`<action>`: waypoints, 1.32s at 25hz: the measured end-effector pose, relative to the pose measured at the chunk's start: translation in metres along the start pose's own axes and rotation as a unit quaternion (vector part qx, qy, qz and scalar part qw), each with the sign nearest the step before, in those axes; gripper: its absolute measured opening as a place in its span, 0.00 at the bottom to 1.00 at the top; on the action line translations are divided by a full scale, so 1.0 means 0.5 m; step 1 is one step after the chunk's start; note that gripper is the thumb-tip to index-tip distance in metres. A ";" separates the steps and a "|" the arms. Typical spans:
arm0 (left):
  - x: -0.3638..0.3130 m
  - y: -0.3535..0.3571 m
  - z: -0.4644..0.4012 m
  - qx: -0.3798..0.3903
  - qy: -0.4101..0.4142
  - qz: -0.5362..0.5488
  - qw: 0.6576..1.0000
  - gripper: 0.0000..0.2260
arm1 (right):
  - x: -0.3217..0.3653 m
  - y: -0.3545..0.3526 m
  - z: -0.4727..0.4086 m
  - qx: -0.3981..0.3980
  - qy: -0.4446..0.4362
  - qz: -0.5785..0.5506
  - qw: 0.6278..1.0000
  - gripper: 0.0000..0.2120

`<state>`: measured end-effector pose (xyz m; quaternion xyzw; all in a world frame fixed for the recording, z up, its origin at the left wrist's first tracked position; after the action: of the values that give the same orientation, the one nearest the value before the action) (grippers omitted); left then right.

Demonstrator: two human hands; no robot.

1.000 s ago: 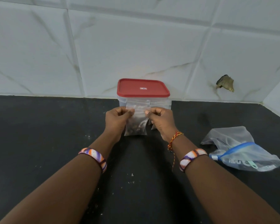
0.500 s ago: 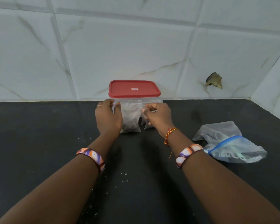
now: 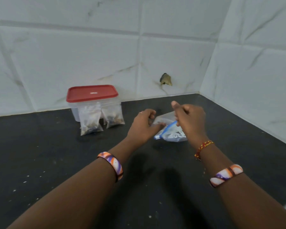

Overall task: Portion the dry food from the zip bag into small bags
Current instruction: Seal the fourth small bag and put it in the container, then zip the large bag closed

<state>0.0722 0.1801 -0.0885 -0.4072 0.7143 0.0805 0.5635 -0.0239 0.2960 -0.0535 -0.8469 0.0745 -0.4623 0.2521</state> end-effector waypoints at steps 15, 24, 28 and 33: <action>0.000 0.122 -0.054 -0.081 -0.159 -0.065 0.982 0.13 | -0.175 -0.029 -0.043 0.066 -0.123 0.253 0.957 0.05; 0.024 0.040 -0.119 -0.314 -0.243 0.111 0.911 0.09 | -0.207 -0.021 -0.167 0.078 0.041 -0.160 0.983 0.07; 0.032 0.006 -0.138 -0.358 -0.253 0.180 0.881 0.04 | -0.248 0.042 -0.220 0.104 0.189 -0.166 0.962 0.07; 0.044 -0.016 -0.179 -0.383 -0.287 0.272 0.835 0.03 | -0.194 0.143 -0.235 0.124 -0.274 0.306 0.903 0.09</action>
<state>0.0108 0.1125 -0.0733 -0.3384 0.5142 0.6108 0.4980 -0.1673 0.2274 -0.1090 -0.8377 0.2003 -0.1177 0.4942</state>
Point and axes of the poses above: each hand's wrist, its own z-axis away from the middle knuckle, its own y-axis out of the palm, x = y × z, the point moved 3 cm from there along -z, towards the middle knuckle, and after that the axes turned 12 degrees about z, right-handed, at the moved point
